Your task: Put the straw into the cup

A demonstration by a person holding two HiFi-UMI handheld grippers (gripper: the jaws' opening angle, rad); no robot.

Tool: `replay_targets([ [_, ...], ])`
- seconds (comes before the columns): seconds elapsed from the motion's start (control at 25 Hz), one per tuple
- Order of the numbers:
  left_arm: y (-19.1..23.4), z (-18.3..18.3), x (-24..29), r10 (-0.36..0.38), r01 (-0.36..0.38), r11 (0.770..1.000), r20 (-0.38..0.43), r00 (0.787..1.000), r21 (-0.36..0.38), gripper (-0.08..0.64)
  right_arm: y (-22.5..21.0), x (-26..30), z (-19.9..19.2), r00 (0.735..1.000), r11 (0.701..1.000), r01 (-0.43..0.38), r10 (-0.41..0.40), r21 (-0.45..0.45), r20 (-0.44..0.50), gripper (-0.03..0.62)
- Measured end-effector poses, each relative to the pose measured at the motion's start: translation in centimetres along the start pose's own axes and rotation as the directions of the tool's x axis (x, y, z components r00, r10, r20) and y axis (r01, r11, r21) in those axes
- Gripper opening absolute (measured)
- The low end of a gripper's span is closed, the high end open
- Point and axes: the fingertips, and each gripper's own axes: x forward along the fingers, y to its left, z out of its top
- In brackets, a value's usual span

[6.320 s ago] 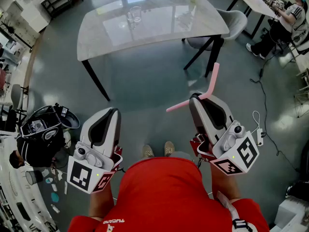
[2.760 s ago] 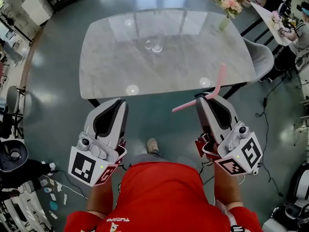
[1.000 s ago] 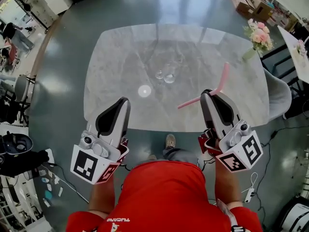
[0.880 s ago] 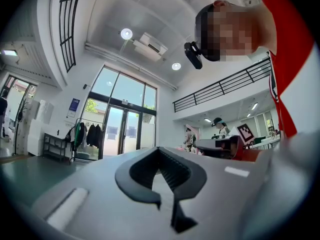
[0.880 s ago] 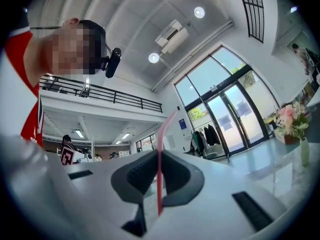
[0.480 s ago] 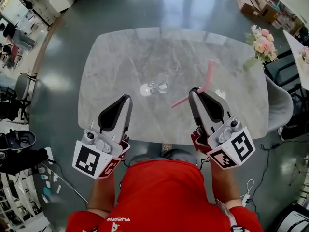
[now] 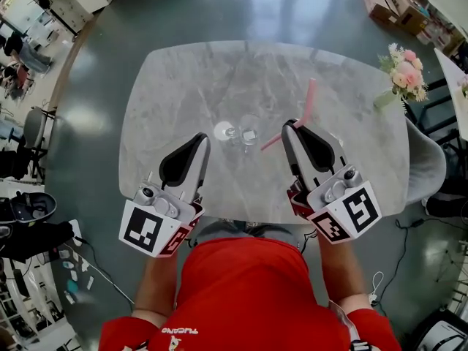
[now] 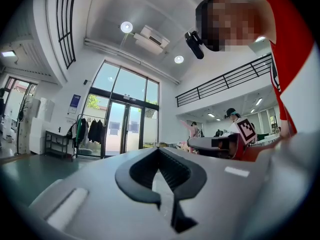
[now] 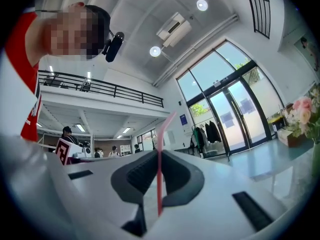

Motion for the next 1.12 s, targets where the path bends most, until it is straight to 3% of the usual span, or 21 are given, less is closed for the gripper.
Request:
replay_targets([
  [0.6,2.9,-4.9,1.5,0.003,-0.006,0.998,-0.048,0.999,-0.070,0.006,-3.7,4.6,-6.4,0.991,0.993,0.120,-0.120,-0.012,-0.054,0.015],
  [1.12,4.6,-7.2,0.9,0.010,-0.020,0.994,-0.093,0.996,-0.111,0.006,-5.8,6.4,-15.7,0.958,0.978,0.207,-0.204,-0.006,-0.199,0.015],
])
